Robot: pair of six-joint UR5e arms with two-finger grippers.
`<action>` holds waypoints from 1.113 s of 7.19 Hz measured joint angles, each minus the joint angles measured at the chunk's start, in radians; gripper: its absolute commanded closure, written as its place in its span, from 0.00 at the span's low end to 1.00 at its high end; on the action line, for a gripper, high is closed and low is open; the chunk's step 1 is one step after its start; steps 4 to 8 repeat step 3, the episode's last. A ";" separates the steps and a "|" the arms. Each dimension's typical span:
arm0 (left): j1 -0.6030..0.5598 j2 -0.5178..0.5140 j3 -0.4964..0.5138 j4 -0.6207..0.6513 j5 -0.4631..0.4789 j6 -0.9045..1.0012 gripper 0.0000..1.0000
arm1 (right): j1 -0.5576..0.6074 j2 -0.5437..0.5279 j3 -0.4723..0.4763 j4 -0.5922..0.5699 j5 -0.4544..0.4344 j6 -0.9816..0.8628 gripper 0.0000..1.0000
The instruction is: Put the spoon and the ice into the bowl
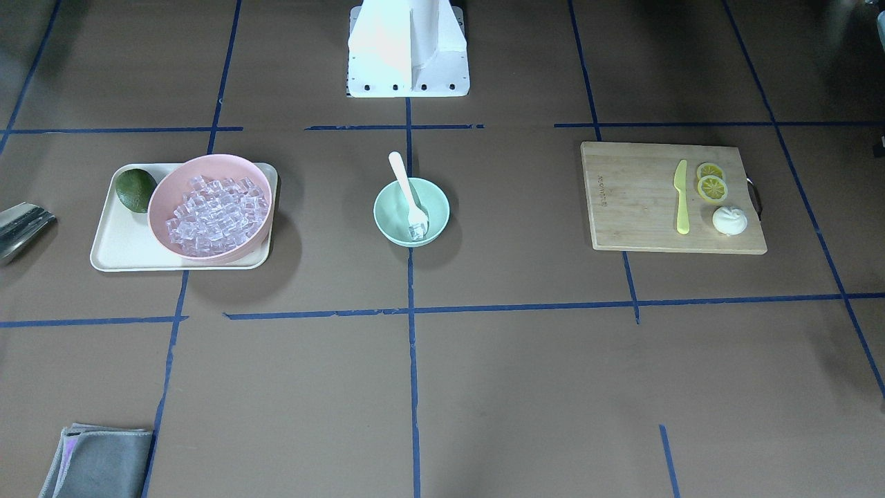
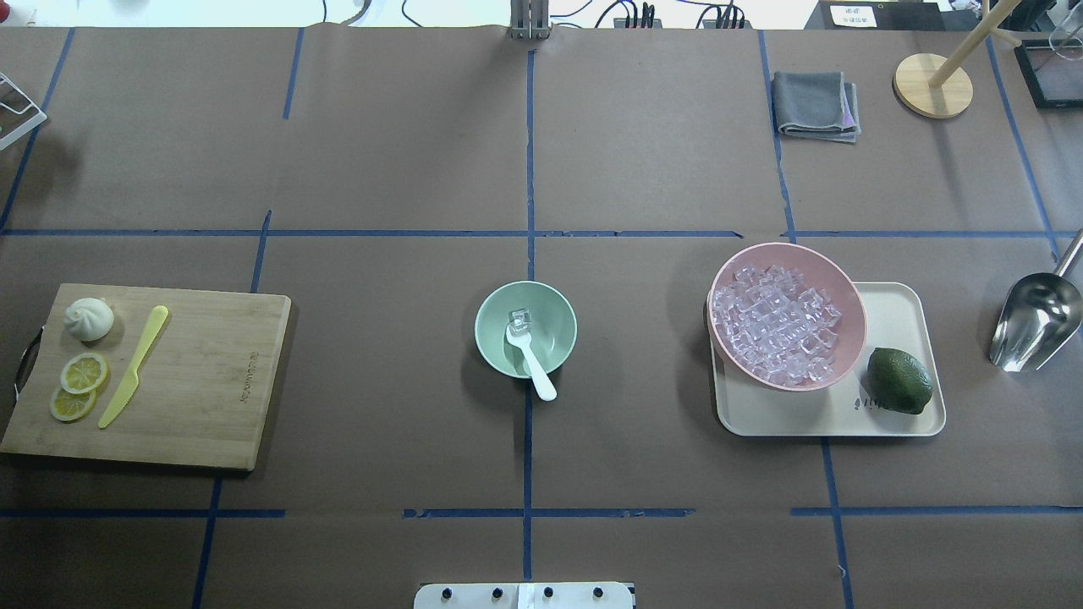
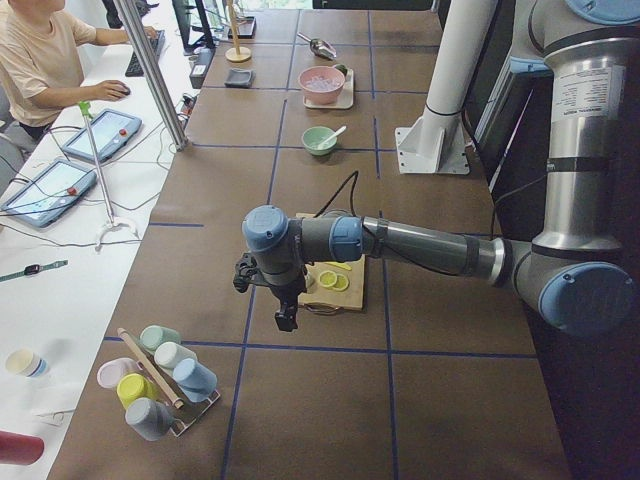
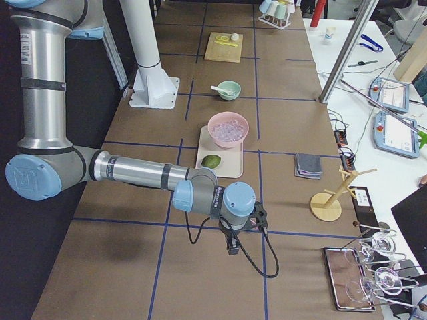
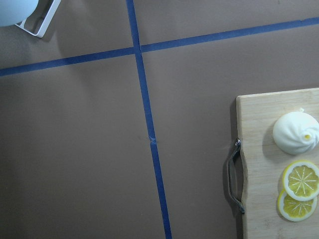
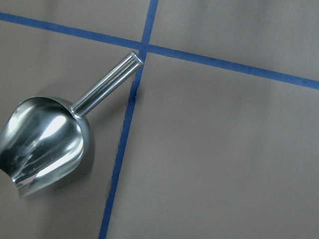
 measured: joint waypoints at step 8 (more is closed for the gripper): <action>0.004 -0.004 0.010 -0.003 -0.001 0.000 0.00 | 0.000 0.001 0.002 0.000 0.002 0.002 0.00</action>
